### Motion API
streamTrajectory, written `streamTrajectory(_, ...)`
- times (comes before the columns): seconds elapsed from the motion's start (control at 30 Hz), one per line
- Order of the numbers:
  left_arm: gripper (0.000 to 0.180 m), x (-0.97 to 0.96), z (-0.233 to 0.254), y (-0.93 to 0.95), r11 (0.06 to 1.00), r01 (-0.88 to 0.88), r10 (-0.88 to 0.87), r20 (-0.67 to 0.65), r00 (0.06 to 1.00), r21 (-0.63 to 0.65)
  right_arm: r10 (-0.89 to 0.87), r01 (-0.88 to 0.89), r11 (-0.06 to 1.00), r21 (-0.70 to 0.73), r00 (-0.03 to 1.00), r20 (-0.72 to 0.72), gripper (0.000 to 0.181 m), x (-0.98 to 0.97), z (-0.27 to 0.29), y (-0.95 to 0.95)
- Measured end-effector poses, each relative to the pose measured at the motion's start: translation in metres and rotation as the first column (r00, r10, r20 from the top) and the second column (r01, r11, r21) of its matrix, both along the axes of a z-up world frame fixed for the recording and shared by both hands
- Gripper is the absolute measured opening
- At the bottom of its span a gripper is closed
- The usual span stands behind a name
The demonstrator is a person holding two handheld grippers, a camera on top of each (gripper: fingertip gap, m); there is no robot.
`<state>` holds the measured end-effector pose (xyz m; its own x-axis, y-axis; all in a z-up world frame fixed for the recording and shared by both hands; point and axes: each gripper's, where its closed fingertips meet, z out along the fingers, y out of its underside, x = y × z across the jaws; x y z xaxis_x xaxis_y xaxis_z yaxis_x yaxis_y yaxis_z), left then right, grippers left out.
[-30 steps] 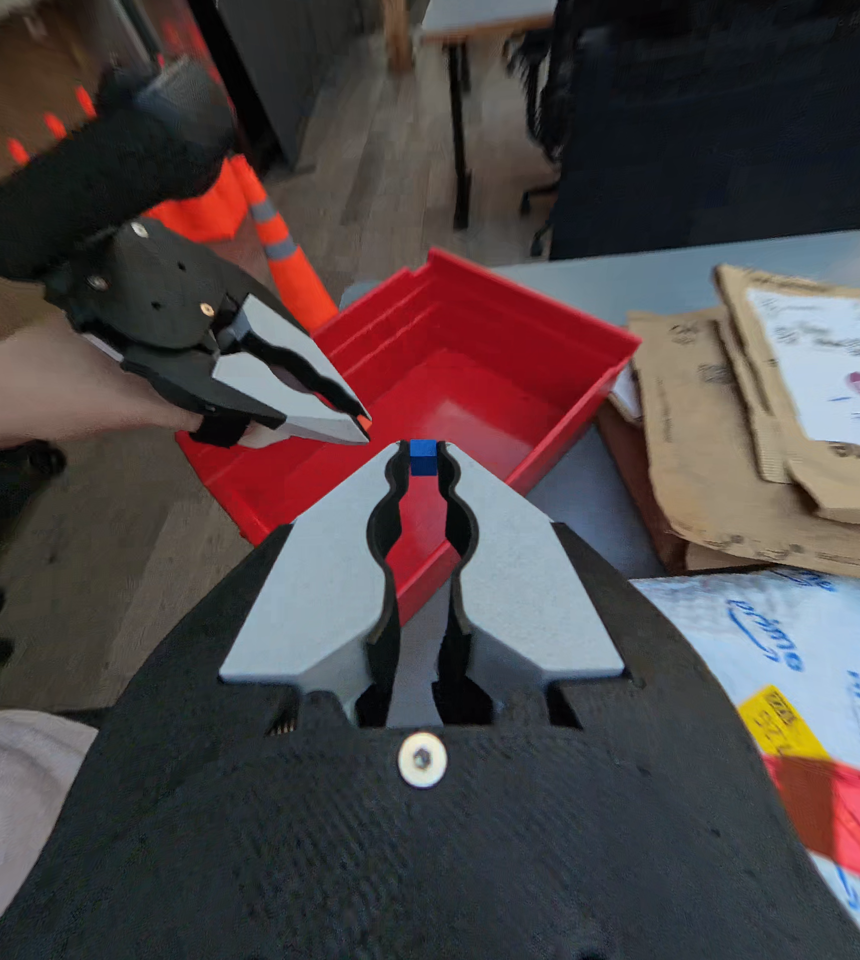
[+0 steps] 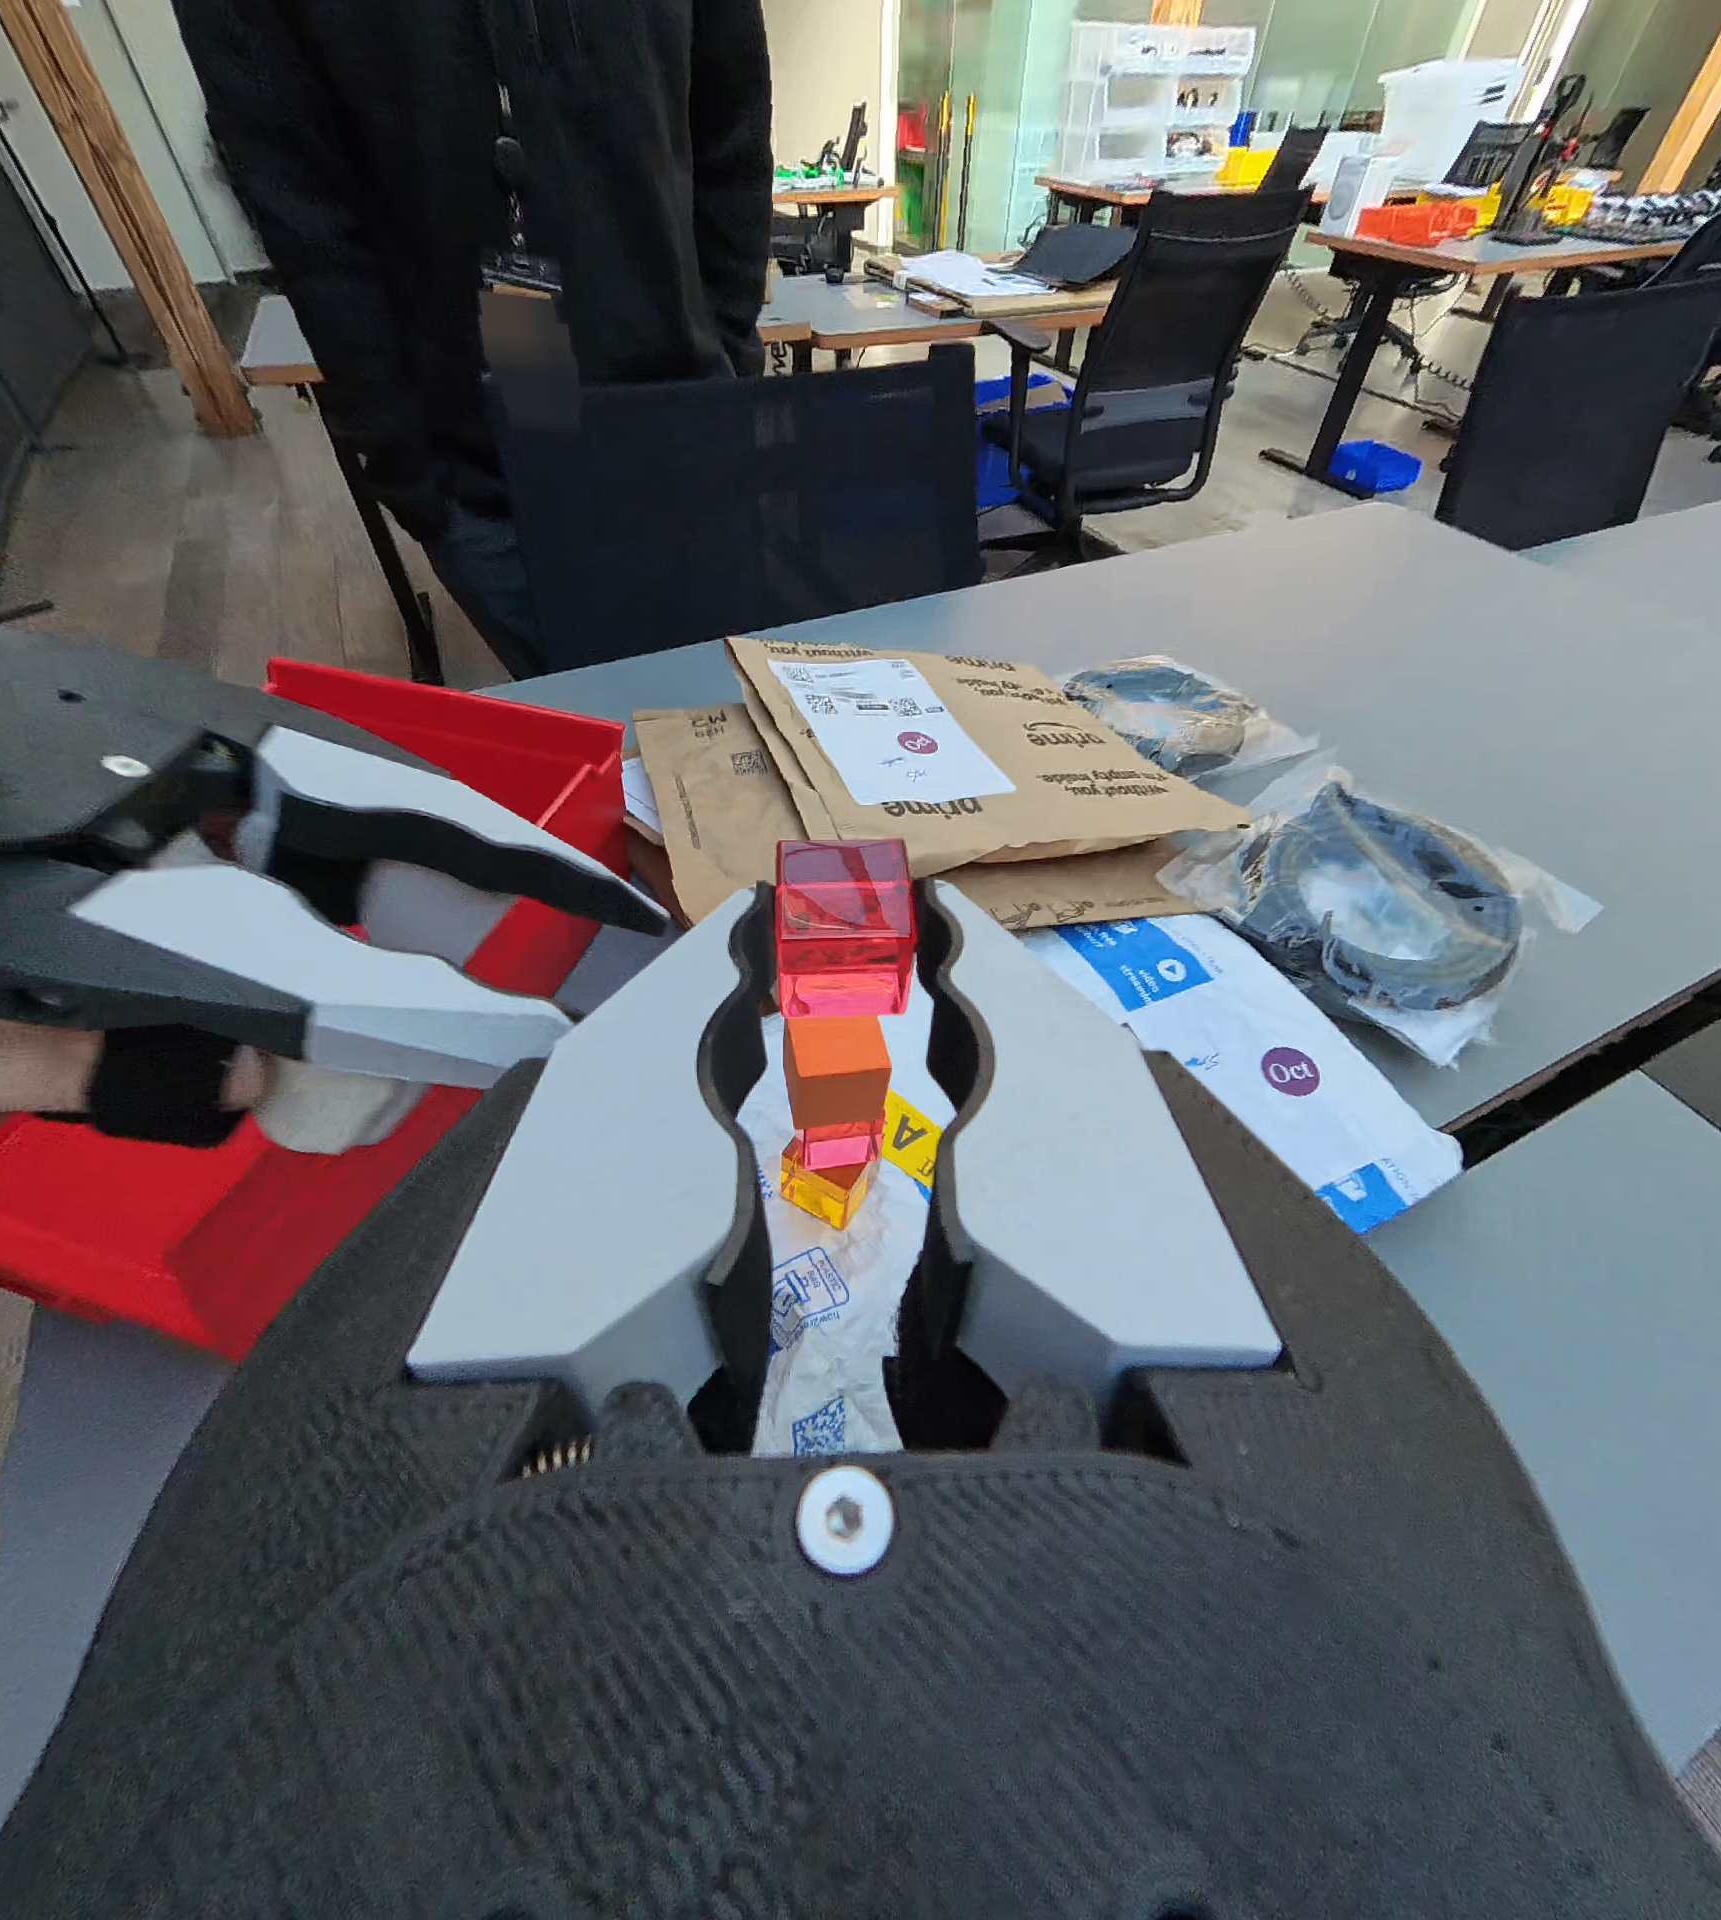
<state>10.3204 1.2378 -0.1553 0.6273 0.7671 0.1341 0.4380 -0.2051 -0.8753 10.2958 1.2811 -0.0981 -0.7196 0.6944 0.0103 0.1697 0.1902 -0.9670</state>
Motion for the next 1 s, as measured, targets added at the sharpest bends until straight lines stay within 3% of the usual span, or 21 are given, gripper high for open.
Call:
streamTrajectory(0.2, 0.057, -0.035, -0.025, 0.034, 0.993, -0.034, 0.032, -0.020, 0.999, -0.113, -0.059, 0.059, 0.998, -0.020, 0.998, 0.021, 0.025, 0.013, 0.014, 0.045)
streamTrajectory(0.23, 0.051, -0.036, -0.031, 0.037, 0.993, -0.027, 0.028, 0.005, 1.000, -0.116, -0.069, 0.071, 0.997, -0.028, 0.997, 0.037, 0.024, 0.013, 0.011, 0.050)
streamTrajectory(0.27, 0.030, -0.036, -0.035, 0.039, 0.993, -0.015, 0.018, 0.018, 1.000, -0.118, -0.077, 0.079, 0.996, -0.040, 0.996, 0.054, 0.025, 0.014, 0.008, 0.053)
streamTrajectory(0.37, 0.026, -0.033, -0.007, 0.031, 0.997, -0.038, 0.033, -0.079, 0.996, -0.063, -0.060, 0.065, 0.995, -0.082, 0.996, 0.059, 0.025, 0.019, 0.013, 0.048)
streamTrajectory(0.47, 0.026, -0.003, 0.028, -0.029, 0.983, -0.159, 0.146, -0.128, 0.981, -0.096, 0.091, -0.080, 0.990, -0.113, 0.991, 0.096, 0.024, 0.036, 0.016, -0.001)
streamTrajectory(0.6, 0.026, 0.077, -0.018, -0.167, 0.890, -0.323, 0.384, 0.149, 0.911, -0.322, 0.391, -0.405, 0.914, -0.005, 0.881, 0.265, 0.025, 0.084, -0.031, -0.113)
streamTrajectory(0.7, 0.027, 0.122, -0.054, -0.220, 0.867, -0.366, 0.476, 0.344, 0.809, -0.337, 0.478, -0.559, 0.813, 0.161, 0.800, 0.363, 0.025, 0.105, -0.084, -0.178)
streamTrajectory(0.8, 0.027, 0.133, -0.072, -0.241, 0.842, -0.374, 0.512, 0.360, 0.780, -0.388, 0.489, -0.617, 0.742, 0.262, 0.765, 0.419, 0.026, 0.109, -0.119, -0.210)
streamTrajectory(1.0, 0.027, 0.127, -0.081, -0.245, 0.846, -0.374, 0.508, 0.362, 0.782, -0.380, 0.505, -0.644, 0.707, 0.293, 0.750, 0.428, 0.026, 0.110, -0.131, -0.229)
